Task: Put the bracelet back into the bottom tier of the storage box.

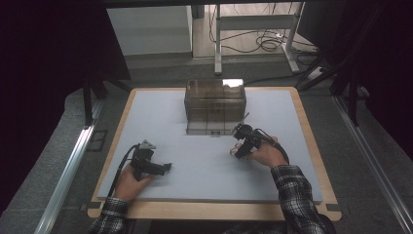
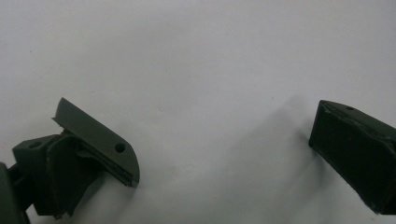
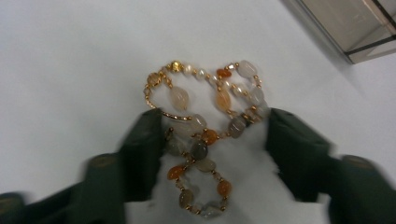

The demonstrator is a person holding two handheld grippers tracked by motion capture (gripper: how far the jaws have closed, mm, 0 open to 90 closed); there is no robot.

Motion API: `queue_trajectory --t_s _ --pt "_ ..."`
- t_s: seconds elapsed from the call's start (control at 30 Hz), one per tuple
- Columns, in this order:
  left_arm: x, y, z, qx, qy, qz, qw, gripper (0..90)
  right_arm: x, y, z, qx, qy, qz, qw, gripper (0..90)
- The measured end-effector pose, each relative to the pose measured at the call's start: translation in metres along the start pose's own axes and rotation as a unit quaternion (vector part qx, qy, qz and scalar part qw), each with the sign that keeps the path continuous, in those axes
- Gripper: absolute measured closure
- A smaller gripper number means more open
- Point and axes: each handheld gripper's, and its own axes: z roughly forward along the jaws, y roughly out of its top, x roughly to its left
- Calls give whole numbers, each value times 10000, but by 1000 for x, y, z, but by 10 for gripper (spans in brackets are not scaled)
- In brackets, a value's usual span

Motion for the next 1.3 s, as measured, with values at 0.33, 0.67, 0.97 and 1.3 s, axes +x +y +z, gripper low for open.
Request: queue_trajectory --t_s 0.33,0.67,0.97,1.3 --pt "0 0 0 1 1 2 10000 0 2 5 -3 145 29 11 9999 771" --pt "0 0 0 2 1 2 10000 0 -4 -3 -23 -322 175 180 9992 830" --pt "0 0 0 1 1 1 10000 0 -3 -6 -40 -741 217 180 9968 830" --pt "0 0 0 2 0 1 10000 0 -1 -9 -58 -1266 221 190 9915 830"
